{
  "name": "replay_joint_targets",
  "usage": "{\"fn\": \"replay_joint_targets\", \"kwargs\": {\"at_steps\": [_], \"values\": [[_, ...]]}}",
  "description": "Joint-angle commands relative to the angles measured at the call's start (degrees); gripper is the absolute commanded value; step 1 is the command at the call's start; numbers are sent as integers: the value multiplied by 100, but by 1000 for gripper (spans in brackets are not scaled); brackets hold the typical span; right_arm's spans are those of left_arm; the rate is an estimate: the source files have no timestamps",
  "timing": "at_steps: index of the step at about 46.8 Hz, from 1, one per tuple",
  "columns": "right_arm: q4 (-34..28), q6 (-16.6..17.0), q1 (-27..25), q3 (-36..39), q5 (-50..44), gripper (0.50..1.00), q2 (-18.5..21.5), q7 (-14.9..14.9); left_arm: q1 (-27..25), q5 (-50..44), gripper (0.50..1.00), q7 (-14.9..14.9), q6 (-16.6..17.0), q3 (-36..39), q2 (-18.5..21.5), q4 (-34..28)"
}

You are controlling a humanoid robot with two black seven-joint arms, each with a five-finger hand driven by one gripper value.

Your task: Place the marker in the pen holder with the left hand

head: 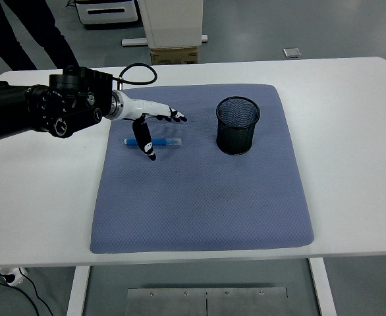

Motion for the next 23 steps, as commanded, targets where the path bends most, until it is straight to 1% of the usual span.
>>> {"fn": "replay_joint_targets", "kwargs": {"at_steps": [1,7,8,17,18,20,23], "values": [[3,0,0,0,5,1000,0,-6,0,66,1000,116,-28,2,-17,0],[-6,0,0,0,-4,1000,0,3,0,155,1000,230,-177,2,-25,8],[-6,0,0,0,5,1000,0,3,0,198,1000,265,-247,2,-25,43],[3,0,0,0,-4,1000,0,-6,-26,348,1000,265,-318,-7,-25,61],[-6,0,0,0,-4,1000,0,3,-35,348,994,265,-344,-7,-25,61],[-6,0,0,0,-4,1000,0,3,-44,348,962,265,-432,-7,-25,61],[2,0,0,0,-4,1000,0,3,-53,348,898,274,-511,-7,-25,61]]}}
